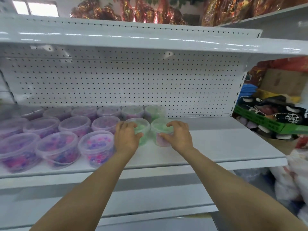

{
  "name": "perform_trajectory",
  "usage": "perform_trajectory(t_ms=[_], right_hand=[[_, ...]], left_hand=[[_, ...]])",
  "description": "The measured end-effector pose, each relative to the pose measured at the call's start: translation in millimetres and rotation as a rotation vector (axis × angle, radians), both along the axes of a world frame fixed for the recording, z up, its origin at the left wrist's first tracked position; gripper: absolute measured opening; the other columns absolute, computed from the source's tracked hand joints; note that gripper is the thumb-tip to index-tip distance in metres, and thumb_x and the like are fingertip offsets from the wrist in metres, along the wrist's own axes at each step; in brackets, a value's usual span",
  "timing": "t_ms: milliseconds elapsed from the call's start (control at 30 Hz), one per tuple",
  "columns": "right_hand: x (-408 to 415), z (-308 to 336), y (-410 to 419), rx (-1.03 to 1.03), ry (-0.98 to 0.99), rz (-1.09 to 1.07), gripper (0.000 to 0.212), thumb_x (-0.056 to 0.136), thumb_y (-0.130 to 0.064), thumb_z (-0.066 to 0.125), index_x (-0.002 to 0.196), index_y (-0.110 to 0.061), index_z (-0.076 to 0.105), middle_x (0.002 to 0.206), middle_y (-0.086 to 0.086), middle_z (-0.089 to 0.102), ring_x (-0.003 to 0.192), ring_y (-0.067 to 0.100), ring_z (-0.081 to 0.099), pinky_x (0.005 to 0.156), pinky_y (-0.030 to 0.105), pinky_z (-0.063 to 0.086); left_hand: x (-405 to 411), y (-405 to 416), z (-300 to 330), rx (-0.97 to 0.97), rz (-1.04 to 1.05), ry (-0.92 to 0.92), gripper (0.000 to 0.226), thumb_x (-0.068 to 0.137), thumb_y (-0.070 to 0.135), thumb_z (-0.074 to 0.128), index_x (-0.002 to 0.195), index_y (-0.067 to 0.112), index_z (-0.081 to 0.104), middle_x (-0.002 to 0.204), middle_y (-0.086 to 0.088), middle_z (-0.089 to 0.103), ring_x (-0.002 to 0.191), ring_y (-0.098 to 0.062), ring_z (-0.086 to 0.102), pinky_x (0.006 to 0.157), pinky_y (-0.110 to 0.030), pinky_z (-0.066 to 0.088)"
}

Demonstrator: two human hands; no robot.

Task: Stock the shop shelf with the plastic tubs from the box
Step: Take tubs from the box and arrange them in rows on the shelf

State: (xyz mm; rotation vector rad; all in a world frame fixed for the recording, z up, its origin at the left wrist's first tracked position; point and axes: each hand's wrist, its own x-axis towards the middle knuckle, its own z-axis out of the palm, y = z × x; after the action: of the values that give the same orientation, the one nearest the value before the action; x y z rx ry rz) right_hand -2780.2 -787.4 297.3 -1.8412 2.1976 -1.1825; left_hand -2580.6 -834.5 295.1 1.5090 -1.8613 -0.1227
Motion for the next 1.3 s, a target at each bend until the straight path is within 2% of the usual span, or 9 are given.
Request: perform_trajectory(t_ms=[367,667,833,967,1100,1300], right_hand=[[-3.6,7.5,-37.1,0.068,0.133,0.026,0.061,0.077,-0.054,0.074,0.124,-0.020,0.055,0.128,0.001,0.055,0.127,0.022,0.039,0.094,0.031,0.042],[-0.9,24.1,-31.3,0.150,0.199,0.030,0.072,0.079,-0.057,0.069,0.134,-0.017,0.047,0.135,0.005,0.049,0.128,0.024,0.039,0.096,0.036,0.043],[-11.9,45.7,5.1,0.124,0.248,0.048,0.071,0.082,-0.051,0.070,0.138,-0.014,0.045,0.139,0.006,0.048,0.131,0.025,0.039,0.100,0.038,0.042],[-18.9,63.7,50.1,0.095,0.274,0.034,0.066,0.091,-0.052,0.058,0.143,-0.016,0.042,0.143,0.007,0.048,0.135,0.026,0.037,0.100,0.040,0.042],[-23.8,74.6,112.5,0.079,0.231,0.010,0.062,0.095,-0.053,0.051,0.143,-0.014,0.042,0.142,0.010,0.050,0.132,0.029,0.040,0.100,0.040,0.041],[-28.6,76.9,226.0,0.115,0.178,-0.043,0.061,0.095,-0.054,0.050,0.141,-0.015,0.044,0.140,0.010,0.051,0.130,0.029,0.044,0.097,0.040,0.044]], left_hand=[[-12.0,-17.7,3.2,0.062,0.080,0.036,0.045,0.081,0.035,0.072,0.119,0.016,0.058,0.130,-0.007,0.056,0.129,-0.029,0.034,0.103,-0.039,0.035],[-15.6,-9.4,14.8,0.093,0.116,-0.079,0.054,0.083,0.041,0.069,0.127,0.014,0.054,0.134,-0.009,0.054,0.128,-0.030,0.037,0.102,-0.038,0.034],[-23.3,19.1,39.3,0.069,0.085,-0.118,0.057,0.084,0.046,0.066,0.128,0.013,0.053,0.132,-0.014,0.054,0.128,-0.032,0.038,0.103,-0.039,0.034],[-29.7,65.2,62.1,0.049,0.048,-0.058,0.051,0.089,0.048,0.057,0.127,0.015,0.053,0.131,-0.014,0.054,0.127,-0.033,0.039,0.101,-0.040,0.035],[-32.3,125.8,75.1,0.039,0.002,-0.012,0.050,0.092,0.048,0.052,0.128,0.013,0.054,0.132,-0.014,0.054,0.126,-0.033,0.040,0.098,-0.041,0.038],[-35.5,224.5,72.0,0.069,-0.084,0.024,0.053,0.092,0.052,0.050,0.127,0.013,0.054,0.131,-0.015,0.053,0.122,-0.035,0.042,0.097,-0.041,0.040]])
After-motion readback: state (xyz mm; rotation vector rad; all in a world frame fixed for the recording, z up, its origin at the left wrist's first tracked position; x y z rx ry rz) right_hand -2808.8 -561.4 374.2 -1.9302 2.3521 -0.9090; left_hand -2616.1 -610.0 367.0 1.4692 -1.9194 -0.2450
